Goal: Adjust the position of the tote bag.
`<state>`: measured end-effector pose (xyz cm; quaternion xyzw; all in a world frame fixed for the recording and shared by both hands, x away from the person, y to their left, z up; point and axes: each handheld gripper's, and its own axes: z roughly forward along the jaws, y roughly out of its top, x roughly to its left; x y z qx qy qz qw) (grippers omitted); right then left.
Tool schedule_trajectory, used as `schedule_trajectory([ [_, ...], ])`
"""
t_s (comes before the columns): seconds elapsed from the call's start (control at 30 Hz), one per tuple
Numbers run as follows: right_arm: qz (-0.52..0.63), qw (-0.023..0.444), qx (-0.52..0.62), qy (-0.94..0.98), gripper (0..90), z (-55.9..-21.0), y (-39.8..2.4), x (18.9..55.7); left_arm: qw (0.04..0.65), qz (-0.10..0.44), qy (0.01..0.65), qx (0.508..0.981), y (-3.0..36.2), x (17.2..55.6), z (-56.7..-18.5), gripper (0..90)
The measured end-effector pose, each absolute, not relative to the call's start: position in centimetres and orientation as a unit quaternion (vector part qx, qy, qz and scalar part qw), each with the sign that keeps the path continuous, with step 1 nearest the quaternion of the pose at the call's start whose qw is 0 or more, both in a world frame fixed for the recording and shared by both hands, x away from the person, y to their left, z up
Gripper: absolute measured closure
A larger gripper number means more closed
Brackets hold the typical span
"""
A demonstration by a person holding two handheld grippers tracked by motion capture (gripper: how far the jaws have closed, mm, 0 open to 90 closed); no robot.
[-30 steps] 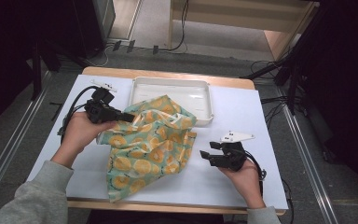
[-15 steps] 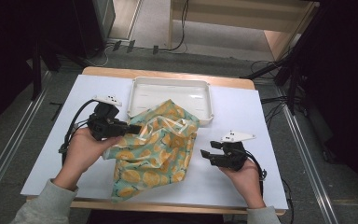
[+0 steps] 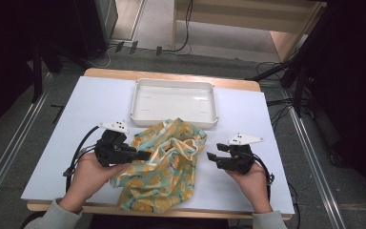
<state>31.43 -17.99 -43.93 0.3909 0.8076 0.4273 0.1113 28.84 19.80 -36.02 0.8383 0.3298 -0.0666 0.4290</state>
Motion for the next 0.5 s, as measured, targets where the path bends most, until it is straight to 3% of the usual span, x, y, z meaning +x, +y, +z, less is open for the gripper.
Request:
schedule_trajectory([
  [0.5, 0.426, 0.113, 0.394, 0.807, 45.6, -43.9, -18.1, 31.4, 0.435, -0.085, 0.324, 0.836, 20.2, 25.7, -38.8, 90.0],
])
